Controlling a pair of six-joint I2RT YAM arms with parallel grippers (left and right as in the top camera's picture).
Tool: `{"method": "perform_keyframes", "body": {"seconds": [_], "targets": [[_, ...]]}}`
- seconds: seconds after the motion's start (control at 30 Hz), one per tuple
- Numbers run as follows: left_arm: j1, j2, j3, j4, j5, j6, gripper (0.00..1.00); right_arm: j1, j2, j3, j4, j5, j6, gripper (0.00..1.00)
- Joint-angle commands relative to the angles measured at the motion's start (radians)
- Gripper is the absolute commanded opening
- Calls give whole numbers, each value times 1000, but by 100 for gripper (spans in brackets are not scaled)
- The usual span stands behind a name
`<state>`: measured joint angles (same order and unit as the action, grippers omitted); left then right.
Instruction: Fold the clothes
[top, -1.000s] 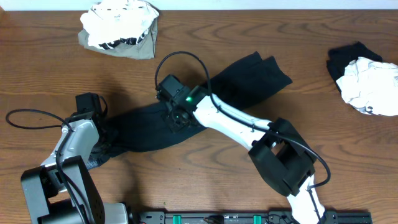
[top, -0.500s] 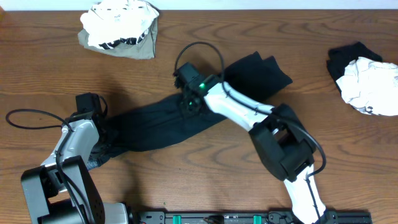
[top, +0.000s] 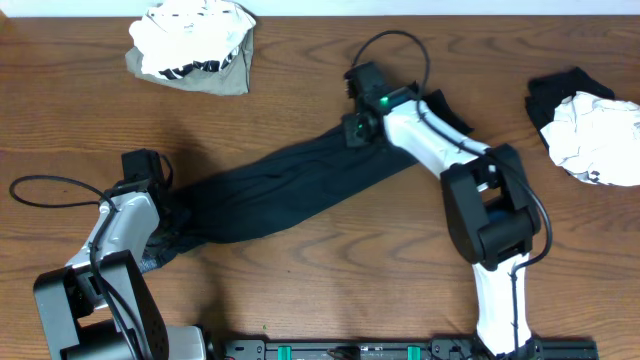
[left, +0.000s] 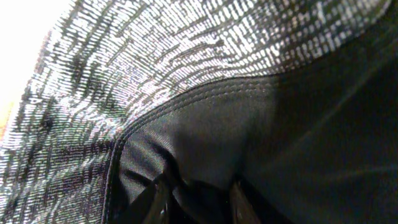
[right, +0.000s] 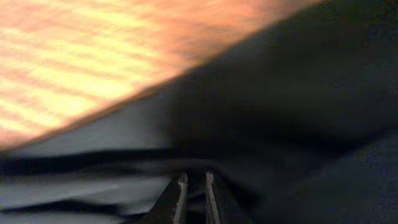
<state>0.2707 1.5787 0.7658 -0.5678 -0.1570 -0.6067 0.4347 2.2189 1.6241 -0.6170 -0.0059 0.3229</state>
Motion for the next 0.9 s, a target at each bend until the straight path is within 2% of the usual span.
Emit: {"method": "perform_keyframes", "body": {"seconds": [0.0, 0.43, 0.53, 0.87], "targets": [[8, 15, -6, -6, -12, -15, 33, -46, 29, 10, -3, 55, 12, 11], [8, 15, -6, -5, -12, 11, 33, -204, 104, 10, -9, 123, -4, 5], [8, 15, -6, 2, -12, 11, 33, -240, 104, 10, -37, 138, 7, 1], [8, 15, -6, 84, -8, 30, 34, -297, 104, 10, -136, 187, 110, 1]]}}
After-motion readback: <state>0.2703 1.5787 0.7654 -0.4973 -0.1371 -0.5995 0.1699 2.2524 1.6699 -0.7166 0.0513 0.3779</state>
